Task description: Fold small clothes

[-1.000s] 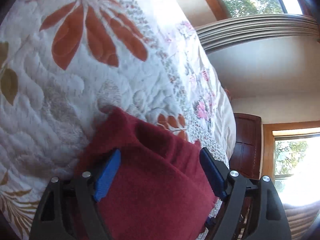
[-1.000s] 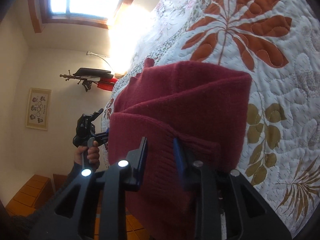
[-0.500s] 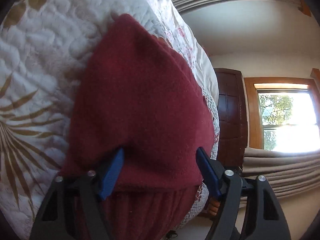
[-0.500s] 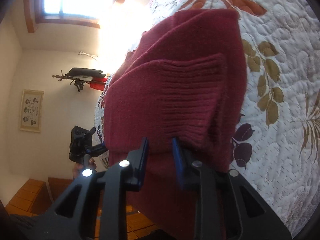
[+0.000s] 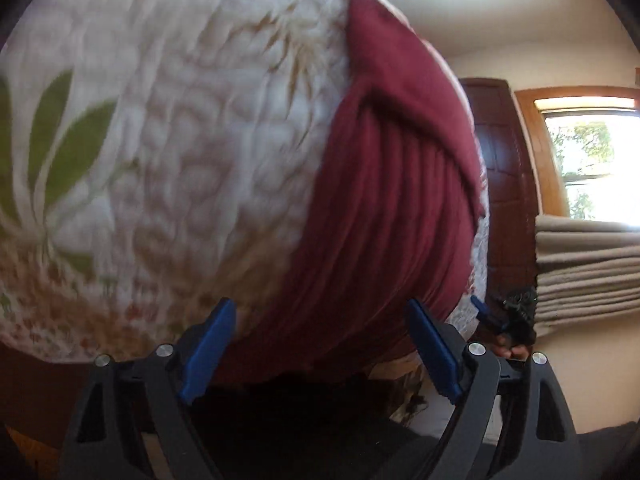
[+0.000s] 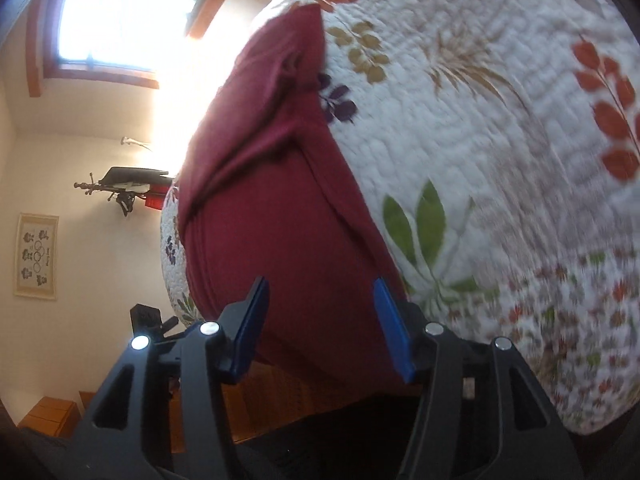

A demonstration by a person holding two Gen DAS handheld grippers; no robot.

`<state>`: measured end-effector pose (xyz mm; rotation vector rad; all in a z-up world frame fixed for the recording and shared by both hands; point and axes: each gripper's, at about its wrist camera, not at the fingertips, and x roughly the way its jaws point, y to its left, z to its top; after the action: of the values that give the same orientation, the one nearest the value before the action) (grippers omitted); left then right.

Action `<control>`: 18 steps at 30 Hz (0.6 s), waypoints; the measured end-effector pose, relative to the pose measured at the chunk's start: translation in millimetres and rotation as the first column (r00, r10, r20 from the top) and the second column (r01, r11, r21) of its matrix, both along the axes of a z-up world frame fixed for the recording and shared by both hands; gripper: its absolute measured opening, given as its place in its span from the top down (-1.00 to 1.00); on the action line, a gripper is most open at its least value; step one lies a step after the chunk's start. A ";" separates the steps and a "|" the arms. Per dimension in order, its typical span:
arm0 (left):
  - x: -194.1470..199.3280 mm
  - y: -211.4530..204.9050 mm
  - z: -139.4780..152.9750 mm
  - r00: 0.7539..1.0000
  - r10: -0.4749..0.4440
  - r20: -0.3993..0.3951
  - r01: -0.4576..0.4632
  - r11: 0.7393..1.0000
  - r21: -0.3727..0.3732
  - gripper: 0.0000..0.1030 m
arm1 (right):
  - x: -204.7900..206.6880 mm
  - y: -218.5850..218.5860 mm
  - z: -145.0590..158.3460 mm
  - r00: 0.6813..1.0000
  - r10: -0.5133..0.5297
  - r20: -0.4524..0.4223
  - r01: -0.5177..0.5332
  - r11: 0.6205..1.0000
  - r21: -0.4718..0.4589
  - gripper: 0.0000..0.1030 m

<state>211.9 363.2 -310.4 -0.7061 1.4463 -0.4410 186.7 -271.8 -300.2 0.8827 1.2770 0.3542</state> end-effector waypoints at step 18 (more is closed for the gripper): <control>-28.3 -26.2 -121.8 0.996 0.035 -0.083 -0.058 0.953 -0.298 -0.57 | -133.1 29.8 -10.7 0.990 -0.094 -0.107 0.088 0.994 -0.062 -0.10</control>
<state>183.6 337.0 -432.2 -1.0083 1.4467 -0.6105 53.6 -242.0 -311.0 0.9184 1.3362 0.1977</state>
